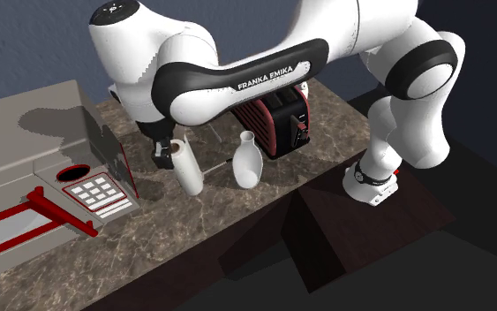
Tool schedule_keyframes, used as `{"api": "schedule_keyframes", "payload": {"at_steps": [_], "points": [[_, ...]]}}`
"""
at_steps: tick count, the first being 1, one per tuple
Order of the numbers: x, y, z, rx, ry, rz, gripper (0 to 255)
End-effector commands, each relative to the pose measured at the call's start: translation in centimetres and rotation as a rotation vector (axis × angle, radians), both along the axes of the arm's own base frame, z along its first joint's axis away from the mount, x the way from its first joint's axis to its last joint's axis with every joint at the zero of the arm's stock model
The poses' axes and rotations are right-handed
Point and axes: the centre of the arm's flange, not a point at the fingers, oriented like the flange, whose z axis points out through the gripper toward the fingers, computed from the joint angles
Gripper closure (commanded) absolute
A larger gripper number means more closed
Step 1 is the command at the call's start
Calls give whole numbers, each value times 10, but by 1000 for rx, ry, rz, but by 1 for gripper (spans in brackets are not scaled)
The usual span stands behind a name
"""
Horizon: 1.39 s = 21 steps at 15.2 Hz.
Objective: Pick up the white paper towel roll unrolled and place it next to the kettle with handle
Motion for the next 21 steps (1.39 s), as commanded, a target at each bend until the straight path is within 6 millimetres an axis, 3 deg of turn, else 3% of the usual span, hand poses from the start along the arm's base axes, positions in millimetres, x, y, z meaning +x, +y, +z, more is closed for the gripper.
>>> {"api": "schedule_keyframes", "payload": {"at_steps": [1, 21], "points": [[0, 1, 11, 0, 0, 0, 255], [0, 1, 116, 0, 0, 0, 255]]}}
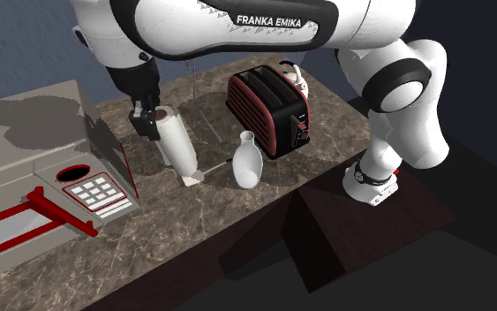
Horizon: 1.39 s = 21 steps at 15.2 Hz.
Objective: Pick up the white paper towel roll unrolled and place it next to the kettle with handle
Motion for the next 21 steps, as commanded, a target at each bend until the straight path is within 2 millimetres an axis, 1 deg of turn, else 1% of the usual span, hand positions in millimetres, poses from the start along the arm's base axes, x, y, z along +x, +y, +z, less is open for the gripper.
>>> {"api": "schedule_keyframes", "payload": {"at_steps": [1, 4, 21], "points": [[-1, -1, 11, 0, 1, 0, 255], [-1, -1, 24, 0, 1, 0, 255], [-208, -87, 33, 0, 1, 0, 255]]}}
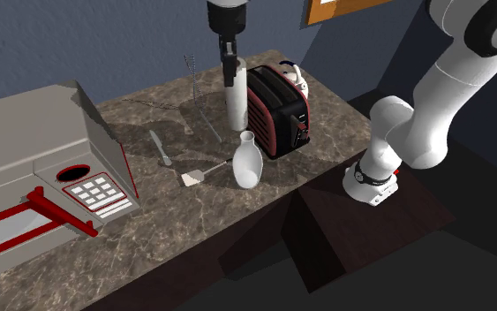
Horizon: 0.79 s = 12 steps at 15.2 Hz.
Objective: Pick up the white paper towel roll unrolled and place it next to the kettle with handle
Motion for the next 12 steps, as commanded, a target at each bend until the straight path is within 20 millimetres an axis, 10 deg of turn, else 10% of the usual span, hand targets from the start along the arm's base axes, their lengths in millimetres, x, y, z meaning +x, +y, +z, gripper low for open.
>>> {"api": "schedule_keyframes", "payload": {"at_steps": [1, 12], "points": [[-25, -11, 3, 1, 0, 1, 255], [-158, -67, 9, 1, 0, 1, 255]]}}
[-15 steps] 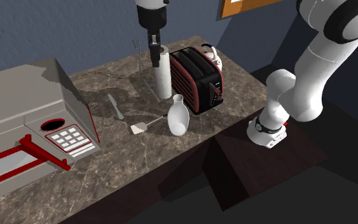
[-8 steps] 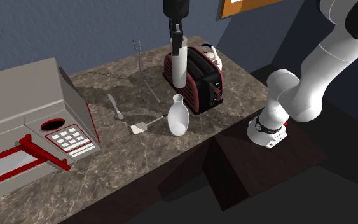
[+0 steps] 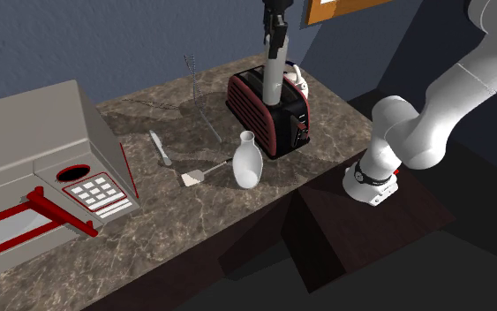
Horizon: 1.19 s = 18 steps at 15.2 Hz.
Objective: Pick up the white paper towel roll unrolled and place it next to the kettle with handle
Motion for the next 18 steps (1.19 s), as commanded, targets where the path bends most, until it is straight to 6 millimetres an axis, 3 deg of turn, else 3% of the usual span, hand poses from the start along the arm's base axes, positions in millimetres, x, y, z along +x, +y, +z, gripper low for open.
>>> {"api": "schedule_keyframes", "payload": {"at_steps": [1, 18], "points": [[-28, -11, -1, 1, 1, 1, 255], [-235, -97, 8, 1, 1, 1, 255]]}}
